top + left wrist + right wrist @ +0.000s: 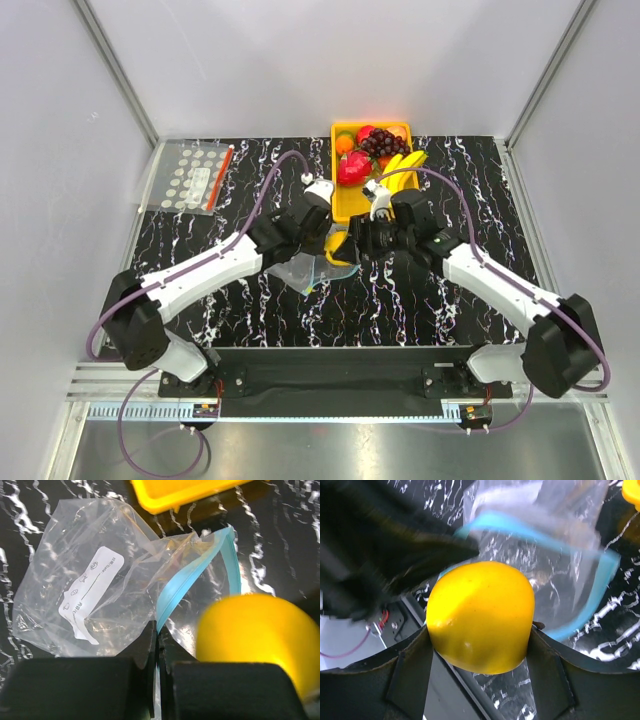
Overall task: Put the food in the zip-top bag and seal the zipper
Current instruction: Place the fake fruit in the zipper food storage bag.
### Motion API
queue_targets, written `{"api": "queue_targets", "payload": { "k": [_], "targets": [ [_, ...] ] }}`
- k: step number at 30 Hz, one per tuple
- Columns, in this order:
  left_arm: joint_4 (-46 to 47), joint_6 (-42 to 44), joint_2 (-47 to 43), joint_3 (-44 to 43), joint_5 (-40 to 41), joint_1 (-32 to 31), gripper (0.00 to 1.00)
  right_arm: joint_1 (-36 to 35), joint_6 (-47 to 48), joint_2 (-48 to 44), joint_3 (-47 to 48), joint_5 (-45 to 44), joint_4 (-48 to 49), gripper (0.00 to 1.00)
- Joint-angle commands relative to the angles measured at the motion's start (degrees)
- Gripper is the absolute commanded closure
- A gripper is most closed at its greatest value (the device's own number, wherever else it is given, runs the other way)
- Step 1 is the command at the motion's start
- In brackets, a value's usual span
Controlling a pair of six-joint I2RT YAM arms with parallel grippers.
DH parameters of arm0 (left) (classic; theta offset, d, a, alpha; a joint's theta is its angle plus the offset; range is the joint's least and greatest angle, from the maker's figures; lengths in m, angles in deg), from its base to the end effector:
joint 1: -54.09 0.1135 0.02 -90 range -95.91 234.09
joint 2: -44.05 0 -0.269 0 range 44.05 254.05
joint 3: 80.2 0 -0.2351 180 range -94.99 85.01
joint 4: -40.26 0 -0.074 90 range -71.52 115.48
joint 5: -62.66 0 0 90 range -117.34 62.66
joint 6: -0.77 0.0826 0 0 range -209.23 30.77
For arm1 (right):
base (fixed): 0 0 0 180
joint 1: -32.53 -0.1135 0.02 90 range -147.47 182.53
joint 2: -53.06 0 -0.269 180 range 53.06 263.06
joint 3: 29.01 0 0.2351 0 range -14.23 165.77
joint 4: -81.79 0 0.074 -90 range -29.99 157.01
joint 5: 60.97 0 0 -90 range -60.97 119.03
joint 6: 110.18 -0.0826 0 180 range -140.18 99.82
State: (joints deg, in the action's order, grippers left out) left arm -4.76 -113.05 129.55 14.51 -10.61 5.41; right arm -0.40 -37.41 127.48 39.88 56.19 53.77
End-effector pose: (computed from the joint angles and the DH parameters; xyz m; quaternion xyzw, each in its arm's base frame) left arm 0.2435 -0.2410 0.2721 0.1428 0.9053 -0.1143 0.3834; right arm 0.2352 0.1973 0.2684 -0.2270 0.8333 0.3822 0.3287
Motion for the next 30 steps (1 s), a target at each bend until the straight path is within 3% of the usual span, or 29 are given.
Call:
{"api": "queue_targets", "payload": {
  "k": [1, 7, 10, 14, 20, 26, 30],
  "targets": [
    [1.15, -2.2, -4.71, -2.01, -6.0, 0.08, 1.0, -0.64, -3.77, 3.01, 1.09, 0.79, 8.04, 0.58],
    [3.69, -4.66, -9.9, 0.01, -10.05, 0.17, 1.0, -1.61, -6.58, 8.2, 2.5, -1.14, 12.44, 0.57],
    [4.4, -5.45, -11.14, 0.27, -12.94, 0.26, 1.0, -1.97, -7.9, 9.17, 1.36, -2.11, 16.13, 0.4],
    [5.63, -6.24, -11.75, 0.71, -16.47, 0.52, 1.0, -2.49, -7.99, 7.69, 0.48, -3.68, 17.19, 0.04],
    [5.45, -5.81, -11.23, 2.03, -16.47, 2.54, 1.0, -2.58, -6.94, 2.24, -0.05, -6.06, 13.5, 0.03],
    [6.33, -5.28, -12.45, 4.67, -15.33, 4.12, 1.0, -2.49, -5.53, -2.33, 0.47, -13.24, 5.33, 0.19],
    [6.51, -4.58, -12.89, 7.21, -14.27, 5.35, 1.0, -2.49, -5.0, -5.59, -0.58, -16.08, 4.09, 0.23]
  ]
}}
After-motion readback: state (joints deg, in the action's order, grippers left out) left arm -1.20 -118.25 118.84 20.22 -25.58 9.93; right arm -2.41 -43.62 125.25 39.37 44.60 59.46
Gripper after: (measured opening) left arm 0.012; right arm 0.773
